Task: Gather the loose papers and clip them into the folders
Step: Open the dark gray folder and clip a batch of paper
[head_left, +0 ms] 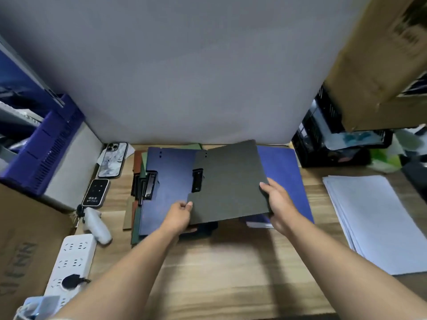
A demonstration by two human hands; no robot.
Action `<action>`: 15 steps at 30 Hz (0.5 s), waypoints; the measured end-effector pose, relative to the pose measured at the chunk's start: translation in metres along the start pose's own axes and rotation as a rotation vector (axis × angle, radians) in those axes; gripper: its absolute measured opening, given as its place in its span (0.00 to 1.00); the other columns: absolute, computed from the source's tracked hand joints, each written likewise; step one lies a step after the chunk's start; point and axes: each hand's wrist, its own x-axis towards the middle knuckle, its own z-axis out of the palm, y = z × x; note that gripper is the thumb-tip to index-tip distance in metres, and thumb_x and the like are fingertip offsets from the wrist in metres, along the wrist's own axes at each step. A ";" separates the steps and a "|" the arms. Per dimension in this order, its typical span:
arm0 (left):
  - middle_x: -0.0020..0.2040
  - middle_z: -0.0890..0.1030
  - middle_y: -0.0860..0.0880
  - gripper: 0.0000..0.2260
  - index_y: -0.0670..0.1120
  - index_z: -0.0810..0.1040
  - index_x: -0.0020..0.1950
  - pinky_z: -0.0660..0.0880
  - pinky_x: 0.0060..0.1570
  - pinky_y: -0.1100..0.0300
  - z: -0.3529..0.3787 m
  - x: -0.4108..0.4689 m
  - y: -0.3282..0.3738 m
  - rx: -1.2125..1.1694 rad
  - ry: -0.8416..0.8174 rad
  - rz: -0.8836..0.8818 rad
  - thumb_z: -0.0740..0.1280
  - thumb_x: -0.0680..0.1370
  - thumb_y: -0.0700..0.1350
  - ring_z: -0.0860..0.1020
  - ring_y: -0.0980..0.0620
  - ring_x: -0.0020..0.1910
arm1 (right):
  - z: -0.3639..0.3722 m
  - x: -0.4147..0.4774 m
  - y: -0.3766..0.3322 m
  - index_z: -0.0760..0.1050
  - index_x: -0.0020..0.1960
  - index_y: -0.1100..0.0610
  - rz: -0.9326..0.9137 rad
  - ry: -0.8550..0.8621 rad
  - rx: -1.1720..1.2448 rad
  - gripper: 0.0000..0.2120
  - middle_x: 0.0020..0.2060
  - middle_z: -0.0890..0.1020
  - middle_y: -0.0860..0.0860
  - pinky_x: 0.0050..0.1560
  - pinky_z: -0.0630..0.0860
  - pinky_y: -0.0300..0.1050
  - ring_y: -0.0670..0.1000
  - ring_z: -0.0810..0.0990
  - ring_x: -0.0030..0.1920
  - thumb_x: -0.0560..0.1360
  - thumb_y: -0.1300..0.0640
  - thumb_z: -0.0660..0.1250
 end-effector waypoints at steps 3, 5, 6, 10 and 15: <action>0.63 0.80 0.40 0.16 0.42 0.77 0.63 0.79 0.62 0.44 0.038 -0.003 0.006 0.243 -0.091 0.066 0.69 0.80 0.51 0.79 0.36 0.64 | -0.031 -0.007 -0.023 0.81 0.60 0.52 -0.186 0.007 -0.106 0.14 0.56 0.86 0.53 0.42 0.79 0.44 0.53 0.85 0.49 0.82 0.62 0.60; 0.70 0.74 0.42 0.28 0.45 0.71 0.75 0.76 0.63 0.52 0.058 -0.026 0.037 0.289 -0.101 0.171 0.72 0.79 0.54 0.77 0.42 0.66 | -0.044 -0.014 -0.031 0.81 0.60 0.49 -0.293 0.022 -0.272 0.15 0.54 0.87 0.49 0.48 0.80 0.46 0.51 0.85 0.53 0.81 0.63 0.61; 0.70 0.73 0.45 0.30 0.47 0.68 0.77 0.77 0.56 0.56 0.067 -0.038 0.054 0.231 -0.134 0.219 0.72 0.79 0.55 0.78 0.47 0.63 | -0.047 -0.019 -0.032 0.81 0.61 0.47 -0.342 0.013 -0.353 0.16 0.54 0.86 0.46 0.53 0.80 0.46 0.50 0.85 0.54 0.80 0.63 0.63; 0.72 0.73 0.56 0.37 0.61 0.62 0.80 0.79 0.59 0.51 0.095 -0.080 0.113 -0.038 -0.458 0.267 0.73 0.74 0.65 0.76 0.57 0.65 | -0.042 -0.040 -0.022 0.76 0.67 0.43 -0.424 -0.078 -0.556 0.19 0.56 0.82 0.41 0.58 0.81 0.52 0.44 0.82 0.57 0.77 0.55 0.70; 0.67 0.79 0.51 0.36 0.64 0.61 0.80 0.80 0.50 0.53 0.106 -0.078 0.118 -0.062 -0.443 0.264 0.75 0.76 0.58 0.83 0.51 0.56 | -0.040 -0.047 -0.018 0.72 0.70 0.38 -0.270 -0.280 -0.350 0.23 0.65 0.76 0.43 0.53 0.84 0.54 0.44 0.83 0.58 0.77 0.46 0.72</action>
